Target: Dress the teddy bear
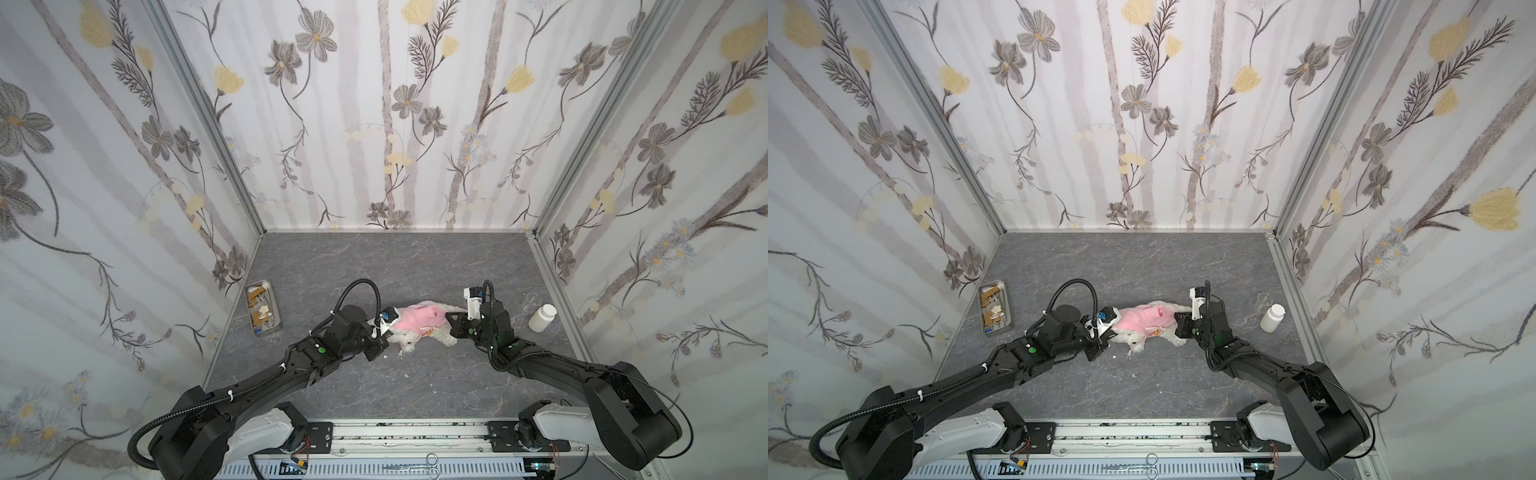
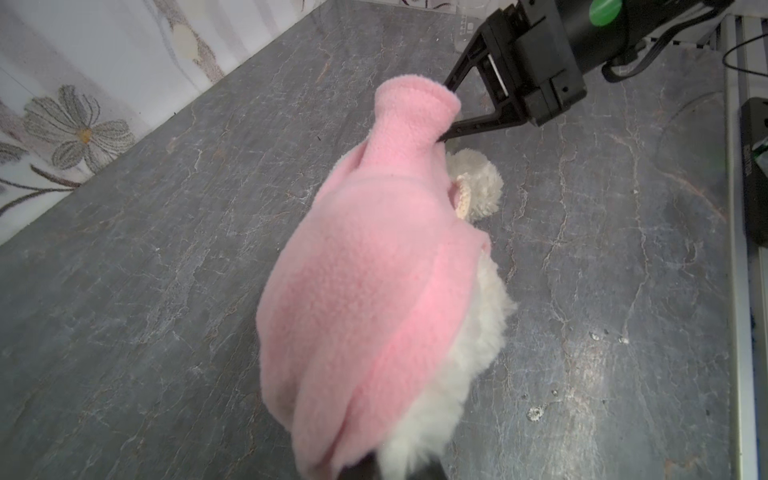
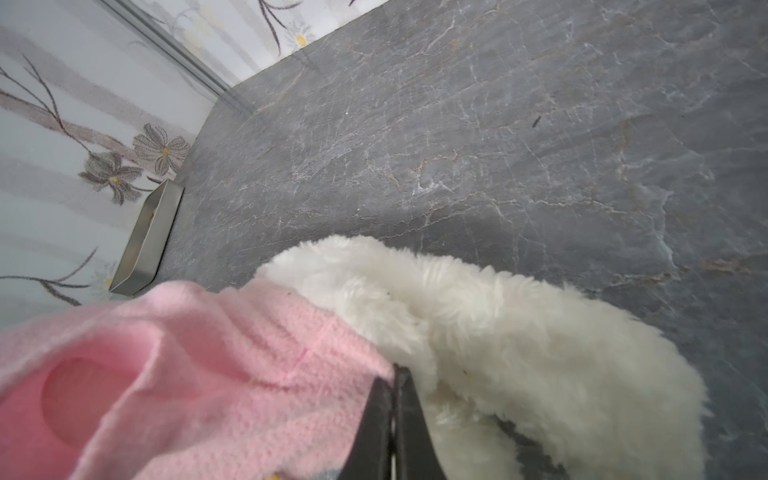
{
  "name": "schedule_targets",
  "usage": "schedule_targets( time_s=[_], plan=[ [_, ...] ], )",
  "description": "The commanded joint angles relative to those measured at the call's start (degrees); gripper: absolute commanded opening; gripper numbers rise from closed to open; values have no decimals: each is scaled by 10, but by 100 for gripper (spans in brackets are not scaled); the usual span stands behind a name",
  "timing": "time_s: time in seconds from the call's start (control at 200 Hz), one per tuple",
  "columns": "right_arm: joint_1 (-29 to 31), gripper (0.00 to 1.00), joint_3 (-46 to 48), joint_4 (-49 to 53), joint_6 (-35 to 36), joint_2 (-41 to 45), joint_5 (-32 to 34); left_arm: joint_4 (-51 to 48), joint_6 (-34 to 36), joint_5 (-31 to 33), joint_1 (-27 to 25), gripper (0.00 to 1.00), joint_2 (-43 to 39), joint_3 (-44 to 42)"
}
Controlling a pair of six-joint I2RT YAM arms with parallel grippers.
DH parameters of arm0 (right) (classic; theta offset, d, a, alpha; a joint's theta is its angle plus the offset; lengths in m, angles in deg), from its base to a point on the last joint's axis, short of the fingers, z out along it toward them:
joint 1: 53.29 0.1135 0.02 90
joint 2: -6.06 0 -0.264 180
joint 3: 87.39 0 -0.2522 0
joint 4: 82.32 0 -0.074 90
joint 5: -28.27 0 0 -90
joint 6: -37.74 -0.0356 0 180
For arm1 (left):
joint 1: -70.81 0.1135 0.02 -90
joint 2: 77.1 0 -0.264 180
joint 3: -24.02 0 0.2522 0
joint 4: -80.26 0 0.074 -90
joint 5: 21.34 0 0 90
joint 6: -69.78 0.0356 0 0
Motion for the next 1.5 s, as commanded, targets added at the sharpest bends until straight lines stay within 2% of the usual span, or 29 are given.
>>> schedule_targets(
  time_s=[0.0, 0.185, 0.37, 0.52, 0.66, 0.784, 0.859, 0.944, 0.954, 0.969, 1.029, 1.084, 1.149, 1.224, 1.289, 1.369, 1.494],
  plan=[
    [-21, 0, 15, 39, -32, 6, 116, -44, 79, 35, -6, 0, -10, -9],
    [-57, 0, 32, 30, -50, 3, 99, -45, 115, 43, -16, 0, -28, -22],
    [-93, 0, 50, 12, -64, 0, 74, -43, 118, 42, -15, 0, -54, -29],
    [-103, 0, 55, 2, -84, -5, 63, -16, 94, 12, 0, 0, -77, -32],
    [-117, 0, 69, -13, -106, 11, 54, -13, 95, 13, 6, 0, -78, -40],
    [-88, 0, 73, -95, -69, 18, -39, -12, 104, 14, -1, 0, -44, -27],
    [-49, 27, 41, -40, 3, 46, -43, -12, 103, 13, -4, 0, -22, -7],
    [2, 49, 22, 27, 86, 111, 28, -7, 96, -5, -4, 0, -17, 5],
    [7, 58, 20, 33, 95, 120, 37, -7, 95, -8, -4, 0, -17, 6],
    [15, 65, 19, 40, 108, 131, 48, -7, 95, -10, -4, 0, -18, 7],
    [47, 76, 15, 59, 159, 182, 93, -7, 92, -11, -4, 0, -18, 10],
    [71, 80, 16, 49, 195, 214, 98, -7, 94, -15, -4, 0, -22, 7],
    [101, 85, 15, 17, 240, 227, 56, -6, 92, -19, -3, 0, -27, 7],
    [132, 88, -1, -13, 285, 203, 10, -6, 90, -21, -3, 0, -32, 7],
    [149, 96, -20, -25, 304, 171, -23, -6, 85, -21, -3, 0, -35, 7],
    [187, 99, -34, -37, 346, 141, -22, -6, 81, -24, -3, 0, -38, 8],
    [241, 98, -77, -19, 390, 82, 27, -6, 80, -26, -3, 0, -44, 8]
  ],
)
